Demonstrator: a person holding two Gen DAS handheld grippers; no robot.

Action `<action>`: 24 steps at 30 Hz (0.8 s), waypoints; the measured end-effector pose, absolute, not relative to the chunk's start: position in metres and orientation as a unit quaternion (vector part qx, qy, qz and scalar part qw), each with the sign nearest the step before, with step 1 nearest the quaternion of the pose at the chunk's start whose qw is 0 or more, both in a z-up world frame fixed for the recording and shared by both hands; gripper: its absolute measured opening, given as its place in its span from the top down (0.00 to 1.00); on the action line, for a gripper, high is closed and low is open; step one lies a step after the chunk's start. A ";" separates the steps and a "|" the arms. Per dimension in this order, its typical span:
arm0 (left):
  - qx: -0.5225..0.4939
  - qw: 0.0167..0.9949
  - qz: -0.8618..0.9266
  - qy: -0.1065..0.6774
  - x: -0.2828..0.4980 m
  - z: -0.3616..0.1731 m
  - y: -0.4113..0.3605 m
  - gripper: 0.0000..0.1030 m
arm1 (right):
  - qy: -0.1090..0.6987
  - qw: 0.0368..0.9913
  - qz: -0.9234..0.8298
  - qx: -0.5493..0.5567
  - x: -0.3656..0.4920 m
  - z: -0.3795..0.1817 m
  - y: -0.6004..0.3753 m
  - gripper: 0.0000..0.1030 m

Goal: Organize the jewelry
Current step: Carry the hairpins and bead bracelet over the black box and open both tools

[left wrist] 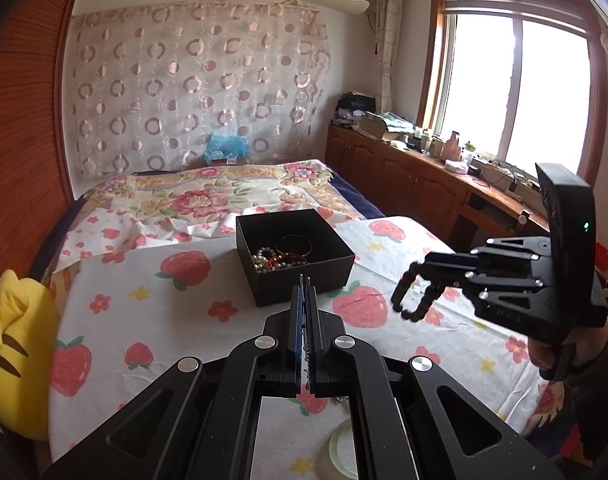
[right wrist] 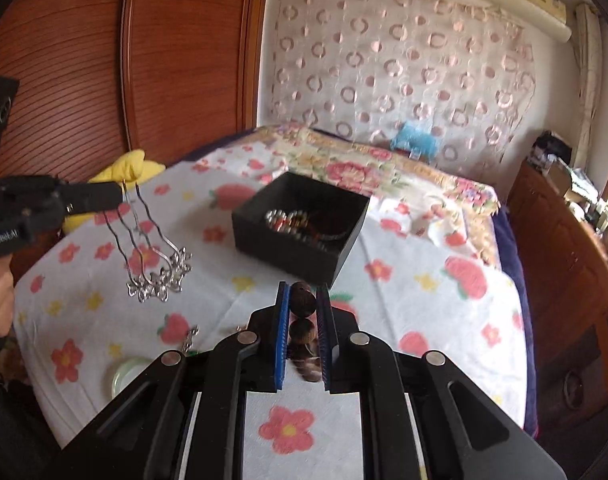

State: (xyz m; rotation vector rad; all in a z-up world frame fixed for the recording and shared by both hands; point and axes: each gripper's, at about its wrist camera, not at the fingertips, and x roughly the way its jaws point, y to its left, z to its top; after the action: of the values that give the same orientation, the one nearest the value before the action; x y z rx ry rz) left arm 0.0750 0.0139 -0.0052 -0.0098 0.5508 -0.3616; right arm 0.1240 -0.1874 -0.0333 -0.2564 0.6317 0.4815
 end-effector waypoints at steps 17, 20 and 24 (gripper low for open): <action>0.007 0.951 -0.171 0.259 0.130 0.019 0.012 0.99 | 0.280 0.918 0.247 -0.135 0.185 0.001 -0.179 0.86; 0.008 0.952 -0.169 0.256 0.145 0.025 0.011 0.99 | 0.272 0.919 0.253 -0.132 0.201 0.009 -0.176 0.86; 0.016 0.952 -0.162 0.258 0.164 0.029 0.008 0.99 | 0.263 0.919 0.267 -0.122 0.226 0.016 -0.169 0.86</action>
State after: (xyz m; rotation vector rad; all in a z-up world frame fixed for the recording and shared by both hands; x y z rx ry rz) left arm 0.1644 0.0076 0.0294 0.0335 0.5238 -0.3302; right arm 0.2265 -0.1691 0.0157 -0.2512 0.5407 0.5481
